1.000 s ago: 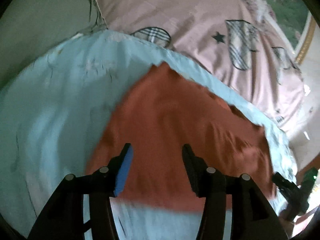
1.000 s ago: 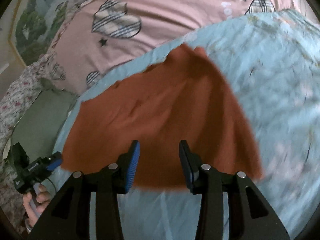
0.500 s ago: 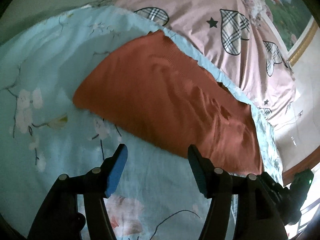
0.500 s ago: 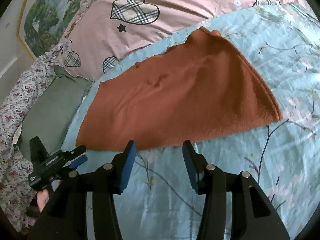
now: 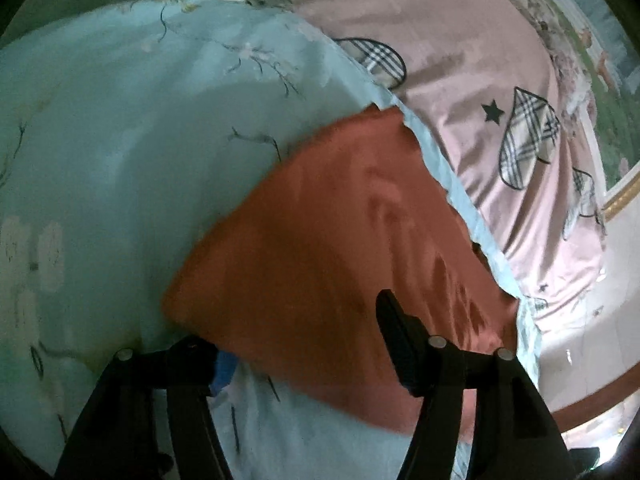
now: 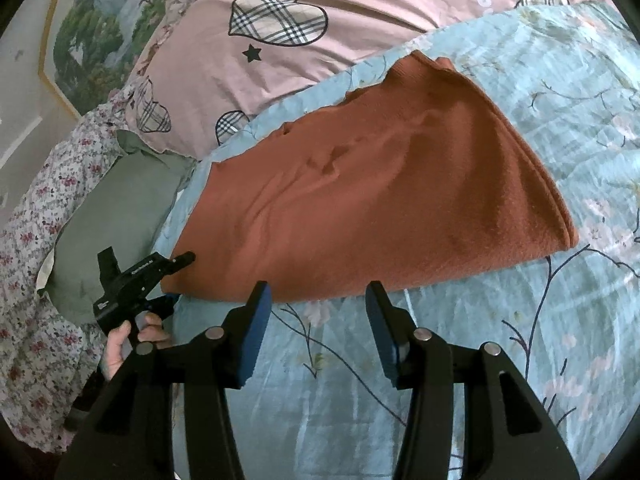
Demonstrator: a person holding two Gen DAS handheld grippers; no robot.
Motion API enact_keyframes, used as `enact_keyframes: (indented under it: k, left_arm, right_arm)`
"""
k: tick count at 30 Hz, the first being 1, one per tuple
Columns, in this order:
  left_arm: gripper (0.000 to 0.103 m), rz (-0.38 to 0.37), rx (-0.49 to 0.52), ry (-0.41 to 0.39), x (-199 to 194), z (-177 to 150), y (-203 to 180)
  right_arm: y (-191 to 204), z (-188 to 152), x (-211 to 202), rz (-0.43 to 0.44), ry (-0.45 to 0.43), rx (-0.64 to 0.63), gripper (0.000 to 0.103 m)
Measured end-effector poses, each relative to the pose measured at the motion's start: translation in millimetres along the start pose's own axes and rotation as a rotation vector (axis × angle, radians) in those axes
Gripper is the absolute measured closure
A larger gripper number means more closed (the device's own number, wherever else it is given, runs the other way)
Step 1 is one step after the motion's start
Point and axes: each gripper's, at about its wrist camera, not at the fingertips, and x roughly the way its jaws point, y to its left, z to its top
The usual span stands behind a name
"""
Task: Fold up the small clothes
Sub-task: 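Grasp the folded sweater edge with the left gripper and fold it over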
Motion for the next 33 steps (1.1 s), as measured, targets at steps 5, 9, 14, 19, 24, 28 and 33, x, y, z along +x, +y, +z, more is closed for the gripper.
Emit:
enact_keyframes:
  k: [5, 9, 14, 19, 24, 28, 33]
  left_arm:
    - [0.087, -0.014, 0.004, -0.001, 5.6, 8.9, -0.8]
    - [0.096, -0.024, 0.157, -0.053, -13.4, 9.0, -39.1]
    - [0.096, -0.101, 0.394, -0.072, -27.0, -14.6, -122.1]
    - [0.096, -0.113, 0.611, -0.028, -1.7, -75.7, -184.8]
    - [0.097, -0.077, 0.699, 0.016, 23.0, -118.1, -189.4]
    - [0.097, -0.056, 0.719, 0.019, 31.6, -127.2, -184.2]
    - [0.097, -0.018, 0.799, -0.018, 30.6, -136.6, -190.6]
  right_arm:
    - [-13.5, 18.0, -3.4, -0.007, -0.002, 0.021, 0.052]
    - [-26.4, 42.9, -5.5, 0.014, 0.004, 0.045, 0.052]
    - [-35.7, 73.1, 6.1, 0.065, 0.050, 0.057, 0.052]
    - [-32.1, 97.2, 40.8, 0.167, 0.132, 0.075, 0.050]
    - [-16.9, 114.2, 99.4, 0.247, 0.259, 0.079, 0.031]
    - [-1.4, 130.6, 145.7, 0.263, 0.323, 0.068, 0.031]
    - [17.4, 153.7, 195.0, 0.234, 0.350, 0.023, 0.043]
